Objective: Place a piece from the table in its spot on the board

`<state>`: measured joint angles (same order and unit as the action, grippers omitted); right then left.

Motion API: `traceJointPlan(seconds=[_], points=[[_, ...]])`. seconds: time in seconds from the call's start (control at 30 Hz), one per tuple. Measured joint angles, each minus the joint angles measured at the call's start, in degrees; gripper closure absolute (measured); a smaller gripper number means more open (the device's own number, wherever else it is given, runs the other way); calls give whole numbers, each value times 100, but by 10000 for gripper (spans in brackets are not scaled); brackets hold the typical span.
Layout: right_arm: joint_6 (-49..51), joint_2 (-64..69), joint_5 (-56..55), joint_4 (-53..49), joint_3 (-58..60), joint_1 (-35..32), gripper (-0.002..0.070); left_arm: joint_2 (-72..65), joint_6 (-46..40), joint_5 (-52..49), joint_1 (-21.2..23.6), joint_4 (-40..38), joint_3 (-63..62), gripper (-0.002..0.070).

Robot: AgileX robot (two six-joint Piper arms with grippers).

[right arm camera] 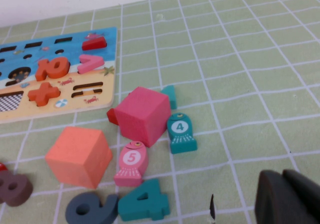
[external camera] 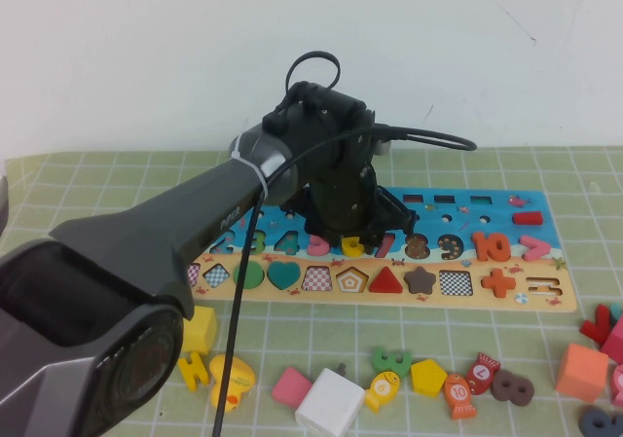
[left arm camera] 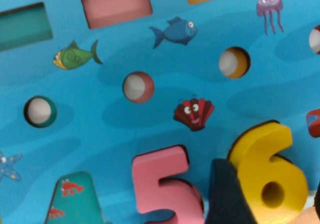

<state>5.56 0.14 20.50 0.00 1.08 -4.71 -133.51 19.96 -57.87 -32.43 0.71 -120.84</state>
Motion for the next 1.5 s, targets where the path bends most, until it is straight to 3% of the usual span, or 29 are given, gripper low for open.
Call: traceJointPlan(seconds=[0.3, 0.4, 0.47, 0.6, 0.73, 1.27, 1.5], points=[[0, 0, 0, 0, 0, 0, 679, -61, -70, -282, 0, -23, -579, 314], [0, 0, 0, 0, 0, 0, 679, -61, -201, -392, 0, 28, -834, 338], [0, 0, 0, 0, 0, 0, 679, -61, -213, -493, 0, 206, -1045, 387], [0, 0, 0, 0, 0, 0, 679, -5, -222, -859, 0, 985, -1482, 573], [0, 0, 0, 0, 0, 0, 679, 313, -276, -1201, 0, 1420, -1797, 654], [0, 0, 0, 0, 0, 0, 679, 3631, -1364, -1473, 0, 1587, -1823, 676], [0, 0, 0, 0, 0, 0, 679, 5330, -1594, -1462, 0, 1885, -508, 676]])
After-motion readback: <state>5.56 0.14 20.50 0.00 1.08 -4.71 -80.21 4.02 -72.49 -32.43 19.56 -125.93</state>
